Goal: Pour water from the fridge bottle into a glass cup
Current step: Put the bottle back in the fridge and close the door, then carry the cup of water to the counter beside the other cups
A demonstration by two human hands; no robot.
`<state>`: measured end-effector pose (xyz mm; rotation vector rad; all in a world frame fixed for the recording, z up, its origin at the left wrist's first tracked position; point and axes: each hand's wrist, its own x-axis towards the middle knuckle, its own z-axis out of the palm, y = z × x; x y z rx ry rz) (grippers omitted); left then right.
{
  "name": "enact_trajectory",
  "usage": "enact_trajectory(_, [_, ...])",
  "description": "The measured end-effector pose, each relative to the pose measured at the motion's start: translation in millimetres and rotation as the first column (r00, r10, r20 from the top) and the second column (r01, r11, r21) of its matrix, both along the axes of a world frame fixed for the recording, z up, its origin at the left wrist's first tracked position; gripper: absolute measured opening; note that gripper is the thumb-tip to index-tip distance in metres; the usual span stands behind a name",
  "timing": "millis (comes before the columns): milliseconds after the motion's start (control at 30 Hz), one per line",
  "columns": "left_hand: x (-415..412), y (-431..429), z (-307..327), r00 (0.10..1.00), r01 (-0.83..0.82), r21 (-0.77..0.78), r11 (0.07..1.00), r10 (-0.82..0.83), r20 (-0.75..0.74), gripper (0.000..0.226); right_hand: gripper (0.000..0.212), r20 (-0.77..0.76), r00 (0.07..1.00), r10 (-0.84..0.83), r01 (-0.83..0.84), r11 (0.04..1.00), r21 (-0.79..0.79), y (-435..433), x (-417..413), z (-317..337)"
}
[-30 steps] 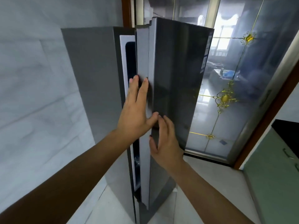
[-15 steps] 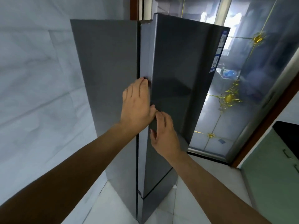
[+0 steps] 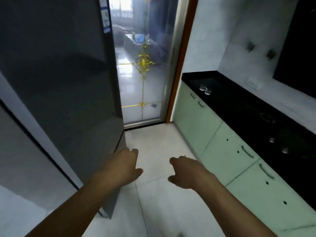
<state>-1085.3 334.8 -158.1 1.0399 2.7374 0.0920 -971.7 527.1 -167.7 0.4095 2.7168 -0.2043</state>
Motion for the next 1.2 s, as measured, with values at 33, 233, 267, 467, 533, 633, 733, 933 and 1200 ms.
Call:
enact_trajectory(33, [9.2,14.9,-3.8,0.999,0.045,-0.022,0.999,-0.044,0.014,0.045,0.05,-0.018,0.998,-0.055,0.055,0.999,-0.004,13.1,19.0,-0.7])
enact_trajectory(233, [86.6,101.7,-13.5,0.969,0.246,0.036,0.969,-0.246,-0.013,0.046,0.05,-0.134,0.908,-0.396,0.387,0.918,-0.091,90.5,141.8,-2.2])
enact_trajectory(267, [102.5,120.6,-14.0,0.96,0.28,0.048,0.959,-0.279,-0.014,0.046,0.051,-0.143,0.885,-0.444,0.434,0.896,-0.097,105.3,165.8,-2.6])
enact_trajectory(467, [204.0,247.4,-17.0,0.896,0.444,0.062,0.894,-0.445,-0.006,0.046,0.057,-0.157,0.761,-0.629,0.618,0.777,-0.118,193.8,303.2,-4.9])
enact_trajectory(533, [244.8,294.4,-19.3,0.87,0.493,0.069,0.867,-0.494,-0.01,0.046,0.057,-0.163,0.727,-0.667,0.658,0.744,-0.115,226.4,350.8,-4.6])
enact_trajectory(633, [302.7,357.0,-21.6,0.827,0.56,0.098,0.823,-0.562,-0.008,0.045,0.053,-0.17,0.681,-0.712,0.707,0.7,-0.101,270.2,412.1,-3.5])
enact_trajectory(733, [354.2,408.4,-24.0,0.779,0.623,0.112,0.774,-0.627,-0.004,0.042,0.047,-0.175,0.613,-0.77,0.768,0.633,-0.097,305.0,468.5,-1.0])
enact_trajectory(933, [438.5,497.8,-37.9,0.64,0.759,0.114,0.641,-0.766,0.049,0.044,0.043,-0.193,0.437,-0.878,0.878,0.463,-0.12,352.4,568.7,-10.3])
enact_trajectory(1200, [520.1,608.7,-55.7,0.398,0.895,0.167,0.414,-0.91,0.117,0.042,0.04,-0.183,0.152,-0.971,0.972,0.181,-0.15,391.3,656.4,-32.2])
